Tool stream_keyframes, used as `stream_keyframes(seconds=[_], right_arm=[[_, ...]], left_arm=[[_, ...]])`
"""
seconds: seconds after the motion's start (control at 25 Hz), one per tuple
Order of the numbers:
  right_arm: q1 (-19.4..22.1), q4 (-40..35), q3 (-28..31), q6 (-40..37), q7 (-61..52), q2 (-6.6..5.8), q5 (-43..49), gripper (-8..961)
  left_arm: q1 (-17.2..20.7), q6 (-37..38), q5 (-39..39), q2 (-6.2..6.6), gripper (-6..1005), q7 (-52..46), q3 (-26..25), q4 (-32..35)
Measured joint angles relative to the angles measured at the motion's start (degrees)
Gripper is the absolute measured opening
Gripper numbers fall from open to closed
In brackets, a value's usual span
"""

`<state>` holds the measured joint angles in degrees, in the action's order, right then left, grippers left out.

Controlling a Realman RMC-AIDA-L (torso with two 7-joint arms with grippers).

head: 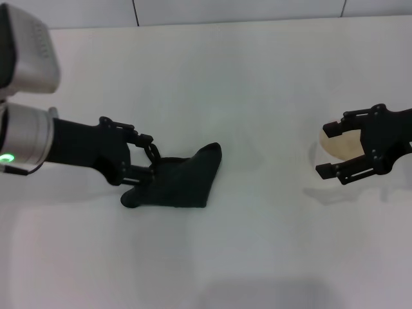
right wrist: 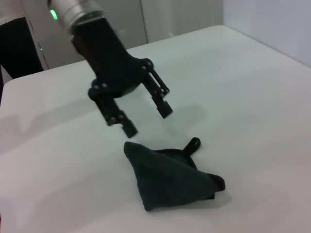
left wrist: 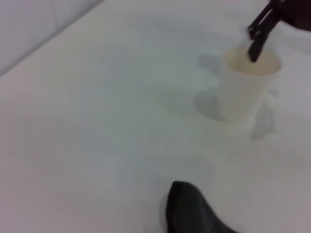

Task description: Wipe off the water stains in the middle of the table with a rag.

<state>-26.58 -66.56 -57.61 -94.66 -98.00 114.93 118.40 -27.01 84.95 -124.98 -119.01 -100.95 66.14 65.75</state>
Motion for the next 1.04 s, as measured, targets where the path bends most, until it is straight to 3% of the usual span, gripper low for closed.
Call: stream_keyframes(seconds=[0.2, 0.44, 0.64, 0.88, 1.04], right_arm=[[0.14, -0.08, 0.34, -0.01, -0.01, -0.35, -0.11, 872], [0.01, -0.12, 0.42, -0.01, 0.31, -0.29, -0.13, 872], [-0.03, -0.18, 1.20, -0.09, 0.99, -0.15, -0.70, 872], [0.13, -0.24, 1.28, -0.62, 1.60, -0.45, -2.48, 872], [0.40, -0.33, 1.51, -0.89, 2.33, -0.32, -3.17, 872]], left_arm=[[3.39, 4.84, 3.90, 0.18, 641, 7.67, -4.48, 1.23], [4.49, 15.23, 6.66, 0.26, 893, 16.83, -17.39, -0.73], [4.81, 19.76, 7.74, 1.83, 893, 19.80, -24.06, -4.31], [6.71, 20.07, 7.66, 2.64, 893, 22.45, -24.53, -5.64], [7.09, 20.14, 7.74, 3.89, 893, 23.21, -25.03, -7.73]])
